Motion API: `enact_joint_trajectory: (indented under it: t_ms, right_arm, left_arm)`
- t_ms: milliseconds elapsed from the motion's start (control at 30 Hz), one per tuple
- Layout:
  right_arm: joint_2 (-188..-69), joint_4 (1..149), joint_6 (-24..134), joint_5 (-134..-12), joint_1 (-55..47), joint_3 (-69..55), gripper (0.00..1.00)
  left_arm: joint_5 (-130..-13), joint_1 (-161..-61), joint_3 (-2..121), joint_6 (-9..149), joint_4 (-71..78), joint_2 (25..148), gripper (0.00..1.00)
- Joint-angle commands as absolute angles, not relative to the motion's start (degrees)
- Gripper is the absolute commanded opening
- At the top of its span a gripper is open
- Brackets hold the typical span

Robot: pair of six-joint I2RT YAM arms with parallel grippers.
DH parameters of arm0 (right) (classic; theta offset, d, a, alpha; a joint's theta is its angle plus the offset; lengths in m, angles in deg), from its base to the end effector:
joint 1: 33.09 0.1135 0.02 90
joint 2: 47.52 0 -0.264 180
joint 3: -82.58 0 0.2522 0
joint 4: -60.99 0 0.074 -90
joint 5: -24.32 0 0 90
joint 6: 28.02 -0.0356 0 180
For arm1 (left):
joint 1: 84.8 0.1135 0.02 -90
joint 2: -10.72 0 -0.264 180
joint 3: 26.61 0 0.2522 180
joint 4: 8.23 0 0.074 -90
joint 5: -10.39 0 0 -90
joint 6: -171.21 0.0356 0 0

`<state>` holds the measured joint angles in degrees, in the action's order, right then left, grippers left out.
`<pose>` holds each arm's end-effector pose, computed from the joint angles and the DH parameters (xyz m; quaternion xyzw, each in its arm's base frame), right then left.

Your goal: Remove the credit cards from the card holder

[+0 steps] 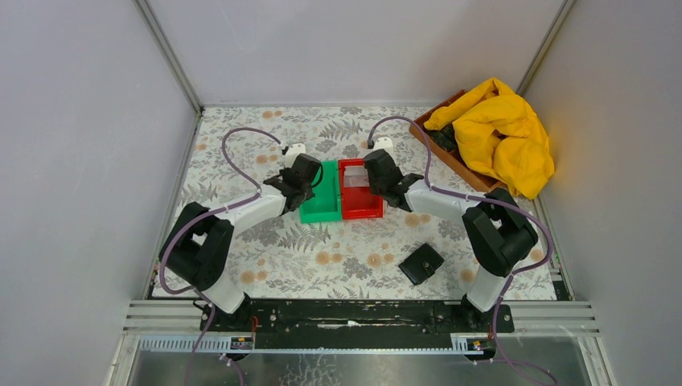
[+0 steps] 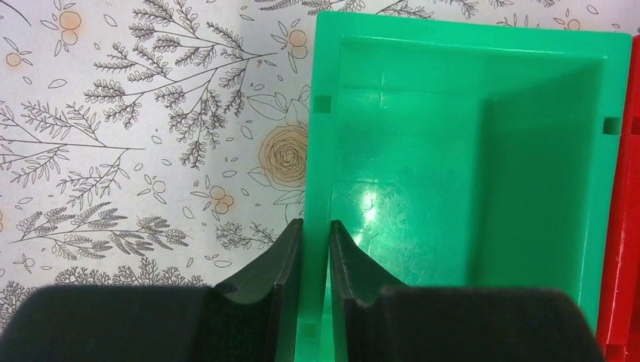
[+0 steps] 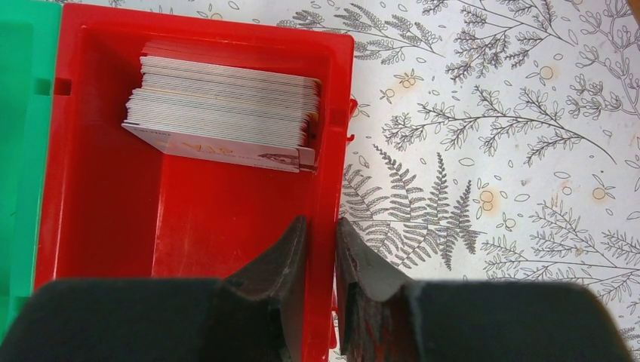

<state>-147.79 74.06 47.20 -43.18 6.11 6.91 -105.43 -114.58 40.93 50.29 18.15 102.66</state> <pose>0.3039 0.2302 0.2030 -0.1021 0.8786 0.0402 0.4648 0.2904 -0.1483 0.1910 -0.0841 0.9174 0.0163 0.3886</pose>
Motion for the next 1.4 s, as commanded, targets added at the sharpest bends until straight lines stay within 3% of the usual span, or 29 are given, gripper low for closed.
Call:
enact_joint_trajectory:
  t_ms: [0, 600, 1367]
  right_arm:
    - [-148.82, 74.39, 47.98, -42.90, 6.81, 3.97, 0.04]
    - [-151.35, 75.85, 48.52, -40.59, 5.49, 0.54, 0.01]
    - [-156.80, 76.70, 50.09, -45.21, -2.05, -6.27, 0.00]
  left_arm:
    - [-105.29, -113.65, 42.08, 49.09, 15.91, 105.53, 0.17]
    - [-105.24, -112.85, 48.29, 48.43, 16.22, 111.78, 0.17]
    - [-103.73, -110.49, 65.66, 48.04, 21.01, 124.68, 0.14]
